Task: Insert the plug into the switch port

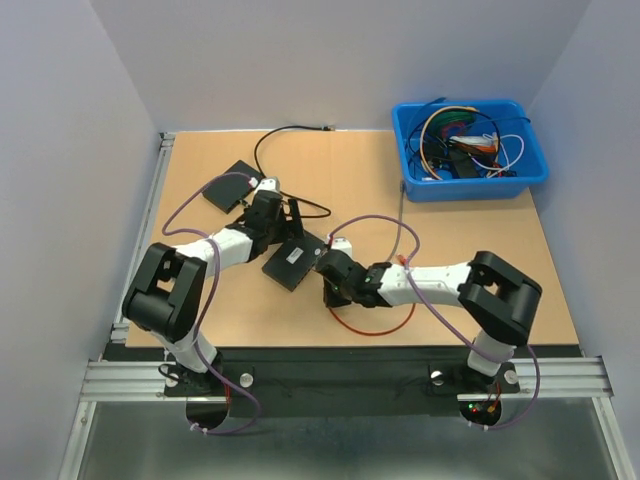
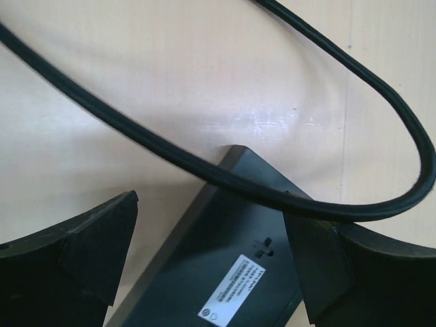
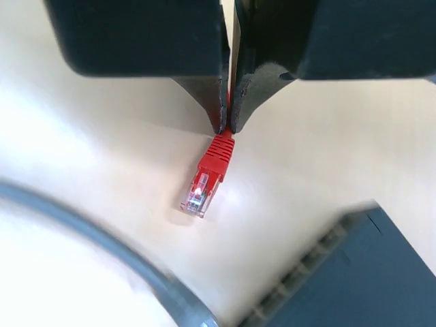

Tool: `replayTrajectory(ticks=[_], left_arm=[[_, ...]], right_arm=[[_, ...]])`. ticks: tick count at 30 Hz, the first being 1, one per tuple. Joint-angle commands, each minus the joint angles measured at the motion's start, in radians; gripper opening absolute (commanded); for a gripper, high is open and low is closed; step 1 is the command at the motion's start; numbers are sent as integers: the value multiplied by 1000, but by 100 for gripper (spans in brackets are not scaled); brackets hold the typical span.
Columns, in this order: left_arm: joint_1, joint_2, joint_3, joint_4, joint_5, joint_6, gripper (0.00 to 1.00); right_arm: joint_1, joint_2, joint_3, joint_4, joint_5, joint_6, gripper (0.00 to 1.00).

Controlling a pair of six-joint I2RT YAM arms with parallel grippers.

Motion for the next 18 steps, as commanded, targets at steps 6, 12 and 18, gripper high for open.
replayTrajectory(ticks=[6,12,18], left_arm=[[37,-218,36,-68,-28,58,97],[37,-497,-198,177,282,0,93],[37,-770,-407,476,573,-125,88]], right_arm=[[4,-322,-135,-48,-62,1,0],[1,-580,-219,96,-297,-97,0],[-13,-770,-311,340,-610,-102,0]])
